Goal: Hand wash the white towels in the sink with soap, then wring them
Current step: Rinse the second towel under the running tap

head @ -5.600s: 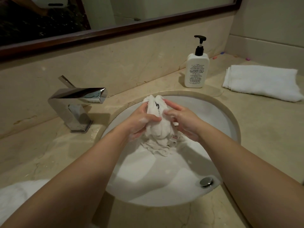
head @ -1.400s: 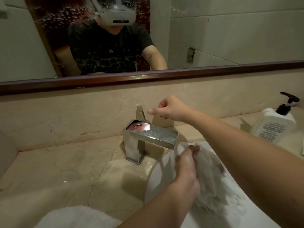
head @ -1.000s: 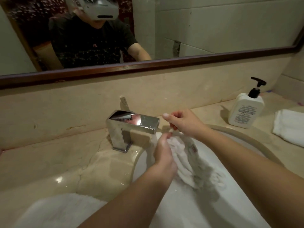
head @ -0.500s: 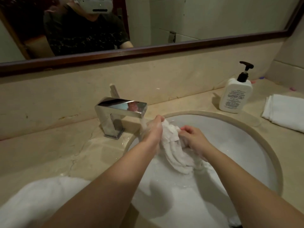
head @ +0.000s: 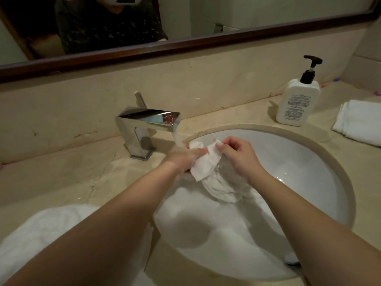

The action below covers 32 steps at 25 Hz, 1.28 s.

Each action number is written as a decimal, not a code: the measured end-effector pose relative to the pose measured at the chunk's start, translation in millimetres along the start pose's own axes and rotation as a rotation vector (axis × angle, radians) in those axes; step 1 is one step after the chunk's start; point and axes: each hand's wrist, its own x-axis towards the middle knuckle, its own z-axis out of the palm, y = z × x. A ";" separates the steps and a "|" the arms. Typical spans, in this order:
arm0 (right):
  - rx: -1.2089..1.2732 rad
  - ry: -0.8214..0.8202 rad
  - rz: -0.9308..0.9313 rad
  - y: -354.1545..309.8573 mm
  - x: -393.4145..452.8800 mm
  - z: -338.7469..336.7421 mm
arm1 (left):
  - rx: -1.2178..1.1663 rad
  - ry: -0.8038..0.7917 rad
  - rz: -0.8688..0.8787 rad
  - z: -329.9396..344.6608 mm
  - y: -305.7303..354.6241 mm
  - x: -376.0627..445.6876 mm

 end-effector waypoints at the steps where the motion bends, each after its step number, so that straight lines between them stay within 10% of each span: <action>1: 0.015 0.000 0.000 -1.0 -0.3 2.1 | 0.093 0.054 0.014 -1.7 1.4 0.1; 6: 0.028 0.008 0.053 -1.5 2.5 4.6 | 0.507 0.082 0.036 -6.6 12.0 -3.0; 24: 0.151 -0.232 0.193 -3.1 -7.0 10.7 | 0.499 -0.122 0.191 -20.3 7.9 -20.4; 32: 0.066 -0.197 0.216 -10.6 3.2 36.0 | -0.009 0.057 -0.089 -31.4 1.0 -16.1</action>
